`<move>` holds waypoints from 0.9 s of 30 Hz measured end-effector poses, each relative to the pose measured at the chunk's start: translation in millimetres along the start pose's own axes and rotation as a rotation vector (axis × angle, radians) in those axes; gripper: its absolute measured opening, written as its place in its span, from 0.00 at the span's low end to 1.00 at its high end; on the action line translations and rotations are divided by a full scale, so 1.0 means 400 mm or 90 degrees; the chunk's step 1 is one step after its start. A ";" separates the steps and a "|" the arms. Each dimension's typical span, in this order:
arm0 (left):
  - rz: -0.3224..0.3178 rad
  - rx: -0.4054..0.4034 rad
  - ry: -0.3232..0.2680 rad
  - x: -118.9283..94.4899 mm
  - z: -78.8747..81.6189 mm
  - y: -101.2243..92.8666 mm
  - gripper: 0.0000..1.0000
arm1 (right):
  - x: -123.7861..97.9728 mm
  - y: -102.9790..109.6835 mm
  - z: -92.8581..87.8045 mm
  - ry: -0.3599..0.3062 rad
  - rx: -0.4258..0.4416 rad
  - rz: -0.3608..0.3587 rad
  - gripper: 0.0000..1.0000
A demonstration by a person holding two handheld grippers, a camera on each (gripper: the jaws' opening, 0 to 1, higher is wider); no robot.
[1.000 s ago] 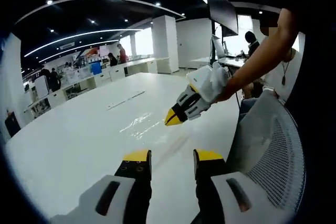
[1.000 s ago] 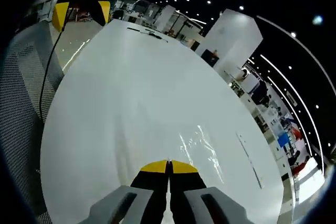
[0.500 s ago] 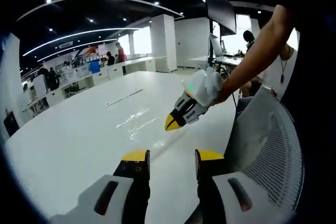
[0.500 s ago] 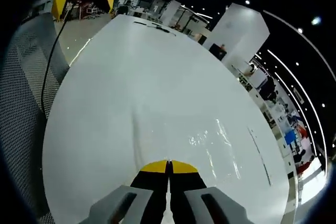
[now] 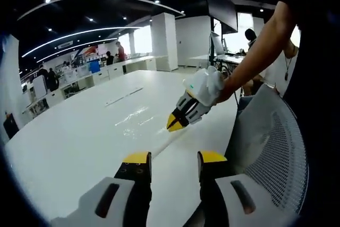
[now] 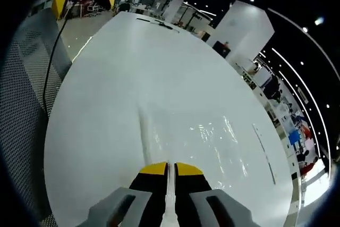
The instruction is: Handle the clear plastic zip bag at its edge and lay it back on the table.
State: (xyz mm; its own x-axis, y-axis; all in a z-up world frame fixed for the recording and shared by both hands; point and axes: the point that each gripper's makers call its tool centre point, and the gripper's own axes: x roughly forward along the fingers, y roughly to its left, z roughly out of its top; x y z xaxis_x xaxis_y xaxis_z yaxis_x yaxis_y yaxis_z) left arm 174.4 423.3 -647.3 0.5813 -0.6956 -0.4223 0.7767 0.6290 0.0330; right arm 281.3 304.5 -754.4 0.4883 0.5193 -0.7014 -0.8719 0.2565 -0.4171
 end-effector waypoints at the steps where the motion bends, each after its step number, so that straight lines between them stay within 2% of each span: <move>1: 0.000 -0.001 0.001 0.002 0.002 -0.006 0.32 | -0.006 0.000 0.003 -0.005 0.013 0.000 0.03; 3: 0.002 -0.001 0.001 0.004 0.003 -0.010 0.33 | -0.017 -0.002 0.009 -0.014 0.039 -0.004 0.05; 5: 0.006 -0.003 0.003 0.008 0.003 -0.014 0.33 | -0.019 0.006 0.010 -0.021 0.084 0.011 0.12; 13: 0.017 -0.015 0.003 0.012 0.002 -0.013 0.34 | -0.050 0.012 0.008 -0.051 0.175 0.014 0.30; 18: 0.025 -0.030 0.000 0.008 -0.025 0.011 0.36 | -0.107 0.007 0.008 -0.071 0.213 -0.007 0.39; 22: 0.028 -0.033 0.002 0.011 -0.025 0.006 0.36 | -0.146 -0.001 -0.002 -0.086 0.248 -0.029 0.48; 27: 0.033 -0.047 -0.002 0.012 -0.054 0.021 0.38 | -0.215 0.002 -0.028 -0.092 0.276 -0.053 0.58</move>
State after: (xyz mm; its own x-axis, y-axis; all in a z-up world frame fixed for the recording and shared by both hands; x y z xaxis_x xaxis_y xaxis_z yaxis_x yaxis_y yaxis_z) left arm 178.6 432.8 -668.6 0.6212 -0.6622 -0.4190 0.7255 0.6881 -0.0120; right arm 239.0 250.9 -700.7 0.5739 0.5826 -0.5755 -0.7796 0.6037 -0.1663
